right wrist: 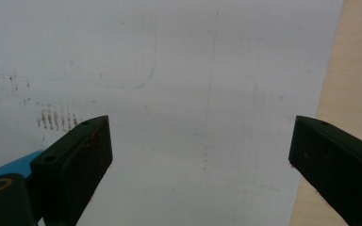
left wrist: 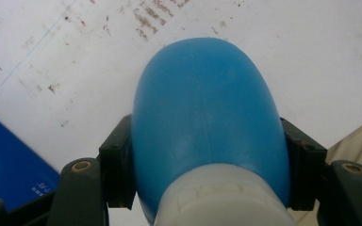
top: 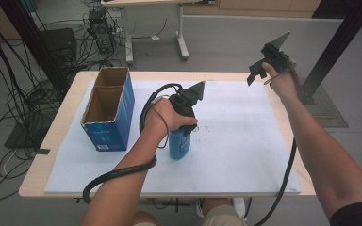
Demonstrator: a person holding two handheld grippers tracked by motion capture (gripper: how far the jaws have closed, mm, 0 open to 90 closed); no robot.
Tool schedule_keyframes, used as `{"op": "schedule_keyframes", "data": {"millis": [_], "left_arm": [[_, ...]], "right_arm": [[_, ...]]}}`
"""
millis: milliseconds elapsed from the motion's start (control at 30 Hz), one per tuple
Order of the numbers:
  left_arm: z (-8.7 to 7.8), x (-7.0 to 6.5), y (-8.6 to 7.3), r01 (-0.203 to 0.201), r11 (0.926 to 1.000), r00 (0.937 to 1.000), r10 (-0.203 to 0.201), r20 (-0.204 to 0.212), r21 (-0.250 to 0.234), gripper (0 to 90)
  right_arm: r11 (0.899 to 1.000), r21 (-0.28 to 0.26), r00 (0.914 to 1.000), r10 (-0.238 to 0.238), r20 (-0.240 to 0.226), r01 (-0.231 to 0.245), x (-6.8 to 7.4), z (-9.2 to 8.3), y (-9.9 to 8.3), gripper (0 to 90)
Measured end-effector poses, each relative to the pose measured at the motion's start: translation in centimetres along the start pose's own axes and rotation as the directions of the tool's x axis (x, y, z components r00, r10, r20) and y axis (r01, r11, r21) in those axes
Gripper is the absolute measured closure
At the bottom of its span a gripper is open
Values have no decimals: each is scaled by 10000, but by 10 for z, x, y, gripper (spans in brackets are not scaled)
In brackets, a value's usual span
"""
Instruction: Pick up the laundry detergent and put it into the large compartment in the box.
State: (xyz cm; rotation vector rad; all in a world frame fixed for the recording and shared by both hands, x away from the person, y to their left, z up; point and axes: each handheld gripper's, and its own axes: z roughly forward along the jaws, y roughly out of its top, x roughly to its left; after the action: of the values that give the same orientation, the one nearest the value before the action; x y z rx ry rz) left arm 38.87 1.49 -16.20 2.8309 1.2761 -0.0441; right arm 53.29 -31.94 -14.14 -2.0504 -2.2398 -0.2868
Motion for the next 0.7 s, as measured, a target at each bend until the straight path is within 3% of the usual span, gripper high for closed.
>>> {"op": "schedule_keyframes", "data": {"millis": [700], "left_arm": [[0, -1, 1, -9, 10000, 10000, 10, -28, 55, 362]], "right_arm": [[10000, -8, 10000, -66, 0, 66, 4, 0, 0, 65]]}}
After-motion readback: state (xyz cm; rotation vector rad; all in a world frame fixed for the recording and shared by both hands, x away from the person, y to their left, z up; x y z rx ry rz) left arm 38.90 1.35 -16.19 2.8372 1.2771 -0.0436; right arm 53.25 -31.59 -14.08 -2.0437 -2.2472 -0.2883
